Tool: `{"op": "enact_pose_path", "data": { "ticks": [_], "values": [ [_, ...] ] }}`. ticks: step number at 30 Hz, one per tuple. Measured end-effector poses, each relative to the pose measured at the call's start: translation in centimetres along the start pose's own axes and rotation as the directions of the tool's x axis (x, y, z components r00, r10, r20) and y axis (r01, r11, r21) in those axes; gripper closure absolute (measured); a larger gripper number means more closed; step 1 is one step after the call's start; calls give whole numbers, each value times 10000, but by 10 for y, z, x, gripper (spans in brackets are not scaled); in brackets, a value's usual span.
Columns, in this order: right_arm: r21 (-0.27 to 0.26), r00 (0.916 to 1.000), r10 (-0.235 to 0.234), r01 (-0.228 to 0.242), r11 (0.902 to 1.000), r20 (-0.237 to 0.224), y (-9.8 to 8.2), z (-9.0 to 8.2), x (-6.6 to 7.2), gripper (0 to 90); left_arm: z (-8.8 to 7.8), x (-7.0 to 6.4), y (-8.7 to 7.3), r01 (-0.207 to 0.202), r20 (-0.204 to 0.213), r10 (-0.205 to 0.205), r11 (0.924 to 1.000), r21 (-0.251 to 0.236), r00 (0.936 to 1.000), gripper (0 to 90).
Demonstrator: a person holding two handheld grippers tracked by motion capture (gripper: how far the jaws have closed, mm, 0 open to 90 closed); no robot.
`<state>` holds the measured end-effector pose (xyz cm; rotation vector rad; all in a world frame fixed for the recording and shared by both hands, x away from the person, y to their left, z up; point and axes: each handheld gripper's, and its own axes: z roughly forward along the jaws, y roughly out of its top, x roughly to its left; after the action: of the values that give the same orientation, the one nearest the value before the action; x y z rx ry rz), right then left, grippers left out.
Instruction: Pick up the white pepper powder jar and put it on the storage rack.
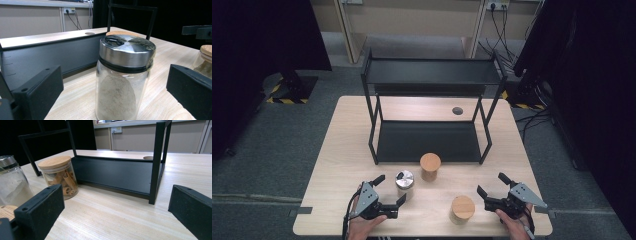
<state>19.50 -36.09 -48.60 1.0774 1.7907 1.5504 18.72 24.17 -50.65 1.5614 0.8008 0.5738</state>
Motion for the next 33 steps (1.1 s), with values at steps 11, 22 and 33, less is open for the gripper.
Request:
{"op": "enact_pose_path", "data": {
  "ticks": [11,22,33],
  "values": [
    [53,10000,83,-83,10000,22,0,1,0,4,1,-1,0,5,27,-5,10000,8,10000,0],
    [91,9999,136,-136,9999,24,0,2,-2,4,1,-3,0,-20,13,20,10000,29,10000,1],
    [117,9998,207,-207,9997,60,-1,2,-2,4,4,-4,2,-85,110,84,9999,106,9999,5]
  ]
}}
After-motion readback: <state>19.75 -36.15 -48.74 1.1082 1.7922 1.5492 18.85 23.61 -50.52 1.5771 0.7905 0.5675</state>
